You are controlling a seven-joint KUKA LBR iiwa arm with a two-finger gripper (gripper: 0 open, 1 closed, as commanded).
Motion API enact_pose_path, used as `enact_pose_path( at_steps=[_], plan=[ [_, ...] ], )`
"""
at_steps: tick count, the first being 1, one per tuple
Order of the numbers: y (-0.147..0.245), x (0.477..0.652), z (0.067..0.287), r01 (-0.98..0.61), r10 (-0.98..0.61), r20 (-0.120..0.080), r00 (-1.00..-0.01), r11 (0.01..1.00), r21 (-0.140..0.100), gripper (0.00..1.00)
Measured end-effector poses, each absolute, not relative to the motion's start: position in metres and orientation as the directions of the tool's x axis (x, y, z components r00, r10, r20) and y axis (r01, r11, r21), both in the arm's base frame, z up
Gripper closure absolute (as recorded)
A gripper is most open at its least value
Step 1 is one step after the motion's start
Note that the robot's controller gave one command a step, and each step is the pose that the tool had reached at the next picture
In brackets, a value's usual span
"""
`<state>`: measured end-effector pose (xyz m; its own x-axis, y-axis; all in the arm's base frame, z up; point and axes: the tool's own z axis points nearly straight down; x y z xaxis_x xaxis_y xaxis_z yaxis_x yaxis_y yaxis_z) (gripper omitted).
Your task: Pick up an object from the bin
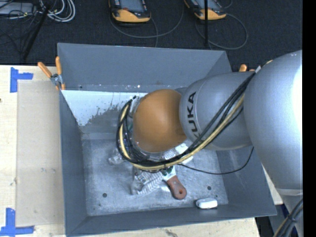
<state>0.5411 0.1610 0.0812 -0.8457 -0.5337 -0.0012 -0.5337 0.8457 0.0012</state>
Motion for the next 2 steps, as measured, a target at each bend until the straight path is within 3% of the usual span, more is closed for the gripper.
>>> enact_pose_path(
  at_steps=[1,2],
  plan=[
    [0.152,0.544,0.080,-0.531,-0.531,-0.001,-0.847,0.847,0.001,0.00],
    [0.150,0.541,0.094,-0.418,-0.418,0.006,-0.908,0.908,-0.001,0.00]
  ],
)
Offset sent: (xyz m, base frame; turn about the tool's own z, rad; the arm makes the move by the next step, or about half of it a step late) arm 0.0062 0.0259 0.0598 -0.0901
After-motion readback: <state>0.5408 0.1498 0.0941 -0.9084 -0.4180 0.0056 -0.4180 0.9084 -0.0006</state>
